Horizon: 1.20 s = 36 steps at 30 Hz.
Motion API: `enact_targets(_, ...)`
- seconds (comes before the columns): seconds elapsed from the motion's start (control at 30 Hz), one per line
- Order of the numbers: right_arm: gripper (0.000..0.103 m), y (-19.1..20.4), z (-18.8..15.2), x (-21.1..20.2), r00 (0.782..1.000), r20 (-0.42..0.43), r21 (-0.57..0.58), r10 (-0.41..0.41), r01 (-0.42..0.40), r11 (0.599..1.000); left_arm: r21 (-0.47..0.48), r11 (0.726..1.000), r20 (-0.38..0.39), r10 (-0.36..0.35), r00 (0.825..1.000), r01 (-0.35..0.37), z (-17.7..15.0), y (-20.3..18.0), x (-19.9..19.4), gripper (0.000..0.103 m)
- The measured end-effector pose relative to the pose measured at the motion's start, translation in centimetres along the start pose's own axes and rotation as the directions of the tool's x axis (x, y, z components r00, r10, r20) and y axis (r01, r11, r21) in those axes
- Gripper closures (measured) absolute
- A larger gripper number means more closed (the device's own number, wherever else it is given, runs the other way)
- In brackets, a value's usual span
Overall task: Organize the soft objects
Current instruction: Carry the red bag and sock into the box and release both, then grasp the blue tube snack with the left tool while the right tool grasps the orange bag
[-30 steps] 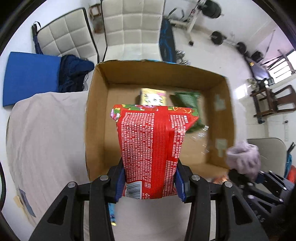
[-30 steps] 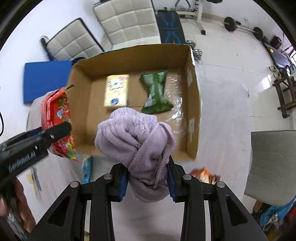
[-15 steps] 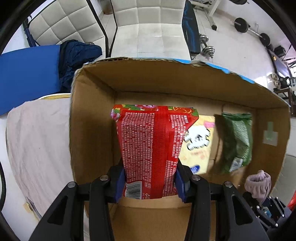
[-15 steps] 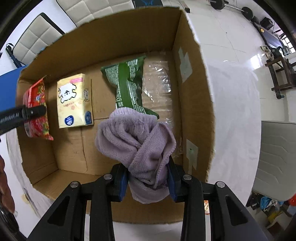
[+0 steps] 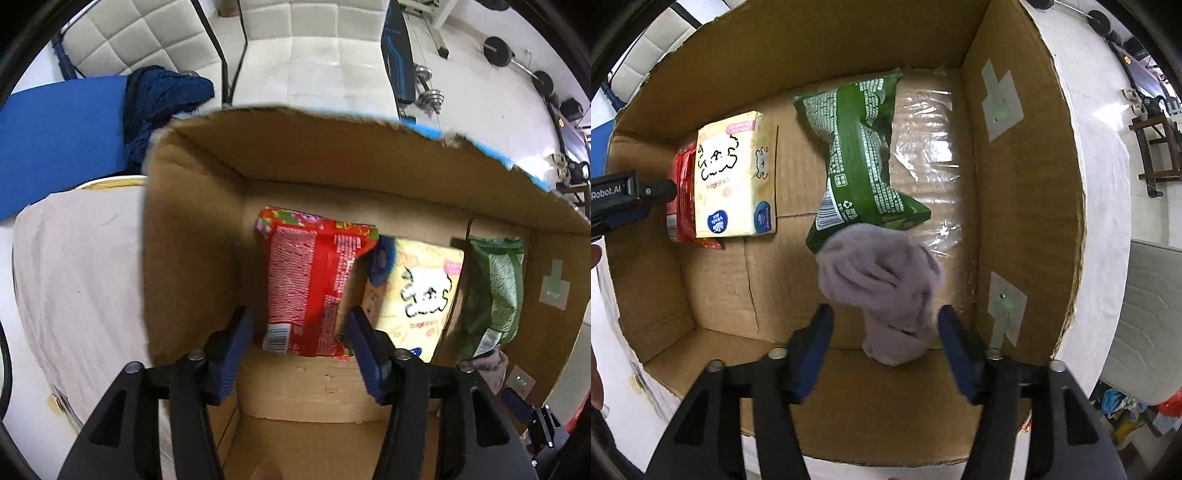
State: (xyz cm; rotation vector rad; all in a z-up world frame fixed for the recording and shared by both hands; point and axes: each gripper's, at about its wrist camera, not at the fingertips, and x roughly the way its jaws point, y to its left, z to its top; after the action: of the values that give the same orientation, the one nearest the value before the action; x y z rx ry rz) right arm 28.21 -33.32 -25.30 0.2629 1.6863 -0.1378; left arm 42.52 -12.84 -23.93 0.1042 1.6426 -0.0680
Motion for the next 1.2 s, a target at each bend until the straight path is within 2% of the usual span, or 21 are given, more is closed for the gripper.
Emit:
enact_targets(0.07, 0.033, -0.1, -0.1, -0.2, 1.0, 0.002, 0.003, 0.006, -0.006, 1.0, -0.004, 1.0, 0.018, 0.005, 1.0, -0.005, -0.2, 0.3, -0.7, 0.044)
enact_targets(0.13, 0.023, -0.2, -0.2, -0.5, 1.0, 0.014, 0.002, 0.001, -0.001, 1.0, -0.011, 1.0, 0.041, 0.005, 0.999, -0.005, -0.6, 0.6, -1.8, 0.043)
enact_targets(0.2, 0.023, -0.1, -0.4, -0.9, 1.0, 0.021, 0.001, -0.006, 0.006, 1.0, -0.003, 1.0, 0.06, 0.004, 0.998, -0.004, -1.2, 0.6, -2.6, 0.038)
enact_targets(0.27, 0.018, 0.0, -0.8, -1.2, 1.0, 0.023, 0.001, 0.0, 0.0, 1.0, -0.004, 1.0, 0.083, -0.002, 0.997, 0.002, -2.1, 0.4, -3.5, 0.025)
enact_targets(0.33, 0.004, 0.2, -1.2, -1.5, 0.999, 0.036, 0.0, 0.004, -0.004, 1.0, -0.006, 1.0, 0.1, -0.013, 0.995, 0.014, -3.1, 0.6, -4.1, 0.015)
enact_targets(0.4, 0.0, 0.4, -1.7, -2.0, 0.998, 0.057, -0.003, 0.002, -0.002, 1.0, -0.001, 1.0, 0.121, -0.003, 0.993, 0.003, -4.7, 0.5, -4.8, 0.012)
enact_targets(0.47, 0.0, 0.5, -2.3, -2.6, 0.997, 0.079, -0.008, 0.001, 0.0, 1.0, 0.011, 1.0, 0.15, 0.003, 0.989, -0.005, -6.1, 0.4, -5.4, 0.004)
enact_targets(0.6, 0.0, 1.0, -3.8, -4.4, 0.99, 0.14, -0.023, -0.012, 0.015, 1.0, 0.006, 1.0, 0.212, -0.03, 0.977, 0.03, -9.4, 0.8, -7.1, 0.003)
enact_targets(0.7, 0.0, 1.0, -5.5, -6.1, 0.981, 0.191, -0.032, -0.018, 0.025, 0.999, 0.013, 1.0, 0.251, -0.03, 0.968, 0.027, -11.5, 0.9, -8.4, 0.003)
enact_targets(0.8, 0.0, 1.1, -7.1, -7.9, 0.965, 0.259, -0.023, -0.036, 0.044, 0.999, 0.023, 1.0, 0.309, -0.025, 0.951, 0.019, -14.0, 0.6, -10.1, 0.003)
enact_targets(0.87, 0.0, 1.3, -8.4, -8.8, 0.955, 0.292, -0.027, -0.047, 0.057, 0.998, 0.034, 0.999, 0.359, -0.012, 0.933, 0.0, -15.8, 0.4, -11.5, 0.003)
enact_targets(1.0, 0.0, 1.7, -10.6, -11.5, 0.936, 0.35, -0.055, -0.046, 0.069, 0.996, 0.036, 0.999, 0.416, -0.008, 0.91, -0.007, -18.6, 0.5, -13.4, 0.003)
enact_targets(1.13, 0.0, 1.9, -12.8, -13.8, 0.914, 0.405, -0.067, -0.029, 0.061, 0.996, 0.028, 0.999, 0.442, -0.027, 0.897, 0.016, -20.5, 0.8, -15.0, 0.003)
enact_targets(1.2, 0.0, 1.8, -13.6, -14.8, 0.911, 0.412, -0.067, -0.008, 0.039, 0.997, 0.021, 1.0, 0.451, -0.028, 0.892, 0.021, -21.2, 1.0, -15.7, 0.003)
